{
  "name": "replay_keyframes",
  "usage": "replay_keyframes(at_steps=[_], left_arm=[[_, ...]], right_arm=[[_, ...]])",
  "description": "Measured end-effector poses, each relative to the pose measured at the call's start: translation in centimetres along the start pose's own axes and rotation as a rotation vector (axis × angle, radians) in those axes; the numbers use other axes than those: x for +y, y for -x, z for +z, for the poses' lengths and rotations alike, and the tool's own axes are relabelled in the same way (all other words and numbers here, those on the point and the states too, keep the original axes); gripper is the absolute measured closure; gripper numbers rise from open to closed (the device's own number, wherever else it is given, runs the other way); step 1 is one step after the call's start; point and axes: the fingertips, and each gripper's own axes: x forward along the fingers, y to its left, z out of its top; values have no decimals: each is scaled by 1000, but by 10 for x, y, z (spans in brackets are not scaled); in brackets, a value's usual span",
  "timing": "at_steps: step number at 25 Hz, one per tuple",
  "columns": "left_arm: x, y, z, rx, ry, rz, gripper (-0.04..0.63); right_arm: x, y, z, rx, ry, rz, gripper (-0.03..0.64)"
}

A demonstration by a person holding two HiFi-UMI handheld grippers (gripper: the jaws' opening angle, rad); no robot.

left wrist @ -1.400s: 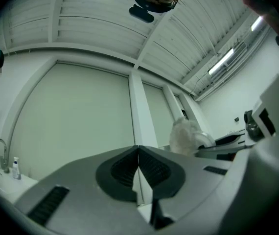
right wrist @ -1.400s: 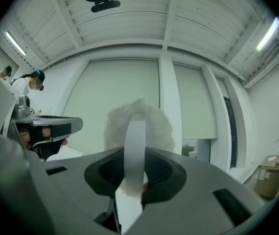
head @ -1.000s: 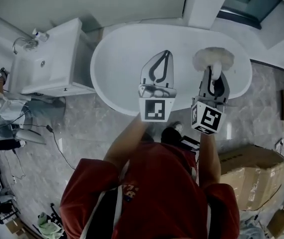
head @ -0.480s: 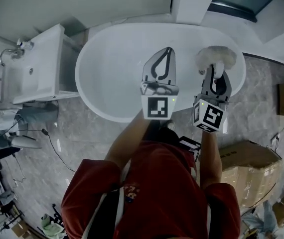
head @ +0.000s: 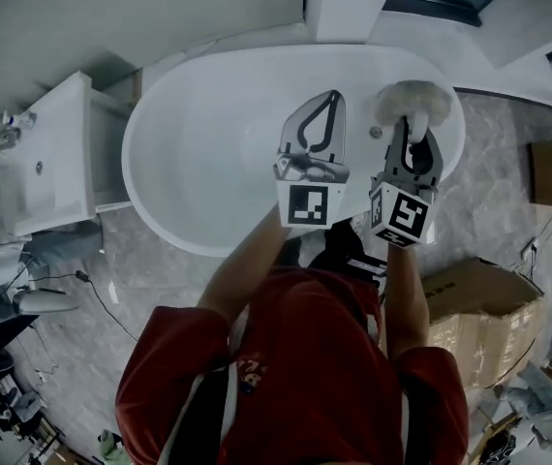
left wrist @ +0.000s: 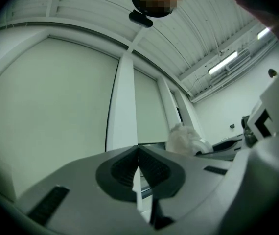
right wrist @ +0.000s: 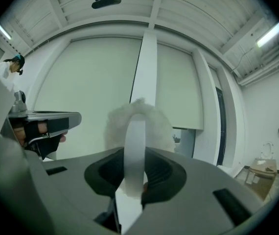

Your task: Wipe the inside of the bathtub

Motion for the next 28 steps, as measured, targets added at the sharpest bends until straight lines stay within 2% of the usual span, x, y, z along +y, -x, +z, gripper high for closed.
replay_keyframes(at_steps=[4,8,14,19,22,24,28], left_arm=[[-24,-44,-17,11,-37,1,580],[-57,-95,-48,50,-47,38,580],[-112,-174,-119,99,7,94,580],[-151,-221,-197,159,-4,101,580],[-164,-241,-247,181,55,154,580],[-170,-251,-283,205,66,166,580],[-185,-261,-353,237,38,165,580]], right_arm=[[-41,-35,-22,5,-5,4,525],[-94,-78,-59,30,-16,30,525],[-170,-147,-134,74,12,68,525],[-209,-201,-221,134,6,92,525],[-223,-234,-285,181,-10,109,525],[-227,-256,-330,208,-20,122,525],[-231,-295,-418,247,-33,147,525]])
